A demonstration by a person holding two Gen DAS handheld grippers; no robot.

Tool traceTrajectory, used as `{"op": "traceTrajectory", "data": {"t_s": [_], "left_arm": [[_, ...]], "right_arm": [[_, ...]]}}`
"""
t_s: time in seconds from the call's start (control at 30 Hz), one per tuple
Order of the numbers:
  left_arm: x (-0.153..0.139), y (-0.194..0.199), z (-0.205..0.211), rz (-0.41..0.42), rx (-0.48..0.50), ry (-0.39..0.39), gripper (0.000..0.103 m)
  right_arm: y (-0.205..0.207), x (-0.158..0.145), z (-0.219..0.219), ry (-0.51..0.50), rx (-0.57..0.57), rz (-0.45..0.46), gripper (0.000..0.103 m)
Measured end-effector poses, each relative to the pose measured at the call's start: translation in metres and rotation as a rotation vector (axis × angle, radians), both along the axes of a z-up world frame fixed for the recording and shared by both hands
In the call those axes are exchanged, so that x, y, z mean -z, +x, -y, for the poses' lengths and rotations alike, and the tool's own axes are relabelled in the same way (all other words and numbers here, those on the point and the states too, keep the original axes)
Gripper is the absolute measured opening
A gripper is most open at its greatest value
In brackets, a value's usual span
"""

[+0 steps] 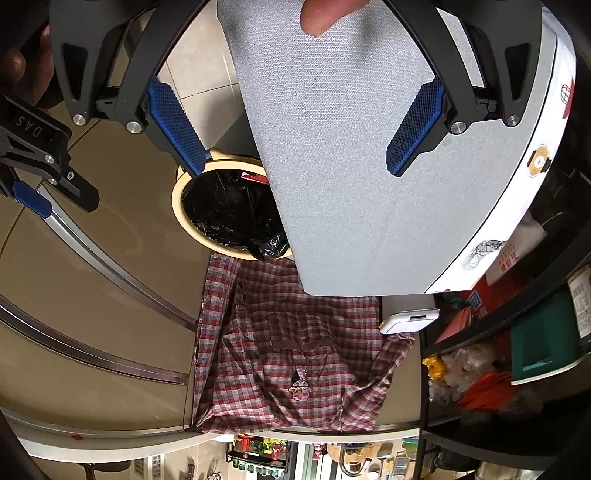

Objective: Collect trash

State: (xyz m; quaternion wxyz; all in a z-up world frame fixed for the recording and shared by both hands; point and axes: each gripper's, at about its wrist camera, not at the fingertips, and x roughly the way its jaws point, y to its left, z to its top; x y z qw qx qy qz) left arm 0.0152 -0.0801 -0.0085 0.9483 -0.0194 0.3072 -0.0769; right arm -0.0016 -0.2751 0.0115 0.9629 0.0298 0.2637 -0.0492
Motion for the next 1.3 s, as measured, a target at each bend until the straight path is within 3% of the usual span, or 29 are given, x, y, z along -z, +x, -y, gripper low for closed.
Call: {"op": "traceTrajectory", "data": {"t_s": [1.3], "left_arm": [[-0.002, 0.0008, 0.0003, 0.004, 0.001, 0.004, 0.095]], "right_arm": [[-0.0019, 0.0003, -0.0023, -0.003, 0.001, 0.002, 0.098]]}}
